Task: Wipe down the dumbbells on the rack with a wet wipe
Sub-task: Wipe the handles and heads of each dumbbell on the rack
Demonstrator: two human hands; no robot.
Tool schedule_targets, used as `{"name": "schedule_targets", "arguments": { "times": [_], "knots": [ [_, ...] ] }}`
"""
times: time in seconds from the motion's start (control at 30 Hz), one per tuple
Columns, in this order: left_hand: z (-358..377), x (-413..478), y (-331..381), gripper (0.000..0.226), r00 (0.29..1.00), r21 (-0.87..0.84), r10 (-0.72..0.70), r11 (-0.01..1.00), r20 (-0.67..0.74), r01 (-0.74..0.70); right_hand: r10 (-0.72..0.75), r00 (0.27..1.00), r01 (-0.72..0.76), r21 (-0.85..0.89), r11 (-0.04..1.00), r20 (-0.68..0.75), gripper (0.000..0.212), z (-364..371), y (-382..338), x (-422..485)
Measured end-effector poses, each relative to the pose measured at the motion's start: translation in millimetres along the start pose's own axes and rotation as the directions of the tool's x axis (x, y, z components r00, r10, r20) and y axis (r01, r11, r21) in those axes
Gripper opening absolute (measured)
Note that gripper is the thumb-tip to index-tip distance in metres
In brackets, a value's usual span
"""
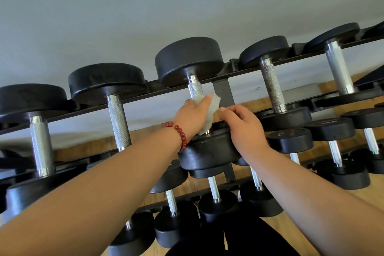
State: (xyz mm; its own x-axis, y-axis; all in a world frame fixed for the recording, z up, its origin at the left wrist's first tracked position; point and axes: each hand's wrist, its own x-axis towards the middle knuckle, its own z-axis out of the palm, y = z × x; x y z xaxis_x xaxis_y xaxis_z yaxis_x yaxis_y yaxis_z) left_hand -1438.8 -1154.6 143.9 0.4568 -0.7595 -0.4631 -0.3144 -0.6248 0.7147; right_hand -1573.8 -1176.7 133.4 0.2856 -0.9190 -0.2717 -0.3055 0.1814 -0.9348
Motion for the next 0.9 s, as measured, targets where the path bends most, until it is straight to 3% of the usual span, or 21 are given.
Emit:
{"name": "schedule_targets", "arguments": {
  "times": [0.2, 0.43, 0.57, 0.67, 0.8, 0.9],
  "knots": [
    [-1.3, 13.5, 11.6, 0.063, 0.994, -0.166, -0.072, 0.984, -0.079, 0.058, 0.011, 1.0, -0.012, 0.072, 0.997, 0.011, 0.04, 1.5, -2.6, -1.6],
    [1.6, 6.2, 7.3, 0.058, 0.999, -0.001, -0.009, 1.0, -0.045, 0.009, 0.009, 0.997, -0.015, 0.071, 0.997, 0.079, 0.036, -0.8, -2.6, 0.2],
    [-1.1, 18.2, 11.8, 0.049, 0.989, -0.126, -0.008, 0.992, -0.149, -0.012, 0.017, 0.996, -0.024, 0.075, 0.997, 0.091, 0.046, -0.2, -2.0, 1.3],
    [-0.6, 20.4, 11.5, 0.042, 0.985, -0.199, -0.023, 0.98, -0.172, -0.011, 0.02, 0.995, -0.026, 0.059, 0.998, 0.097, 0.033, -1.2, 0.0, 3.2],
    [2.2, 15.9, 4.3, 0.049, 0.984, -0.241, -0.068, 0.97, -0.165, 0.027, 0.036, 0.995, -0.04, 0.048, 0.998, 0.097, 0.02, -2.6, 2.5, 4.8],
    [1.9, 18.8, 1.4, 0.058, 0.972, -0.377, -0.182, 0.919, -0.15, 0.114, 0.029, 0.995, -0.032, 0.031, 0.999, 0.1, 0.018, -3.2, 4.1, 6.1]
  ]
}}
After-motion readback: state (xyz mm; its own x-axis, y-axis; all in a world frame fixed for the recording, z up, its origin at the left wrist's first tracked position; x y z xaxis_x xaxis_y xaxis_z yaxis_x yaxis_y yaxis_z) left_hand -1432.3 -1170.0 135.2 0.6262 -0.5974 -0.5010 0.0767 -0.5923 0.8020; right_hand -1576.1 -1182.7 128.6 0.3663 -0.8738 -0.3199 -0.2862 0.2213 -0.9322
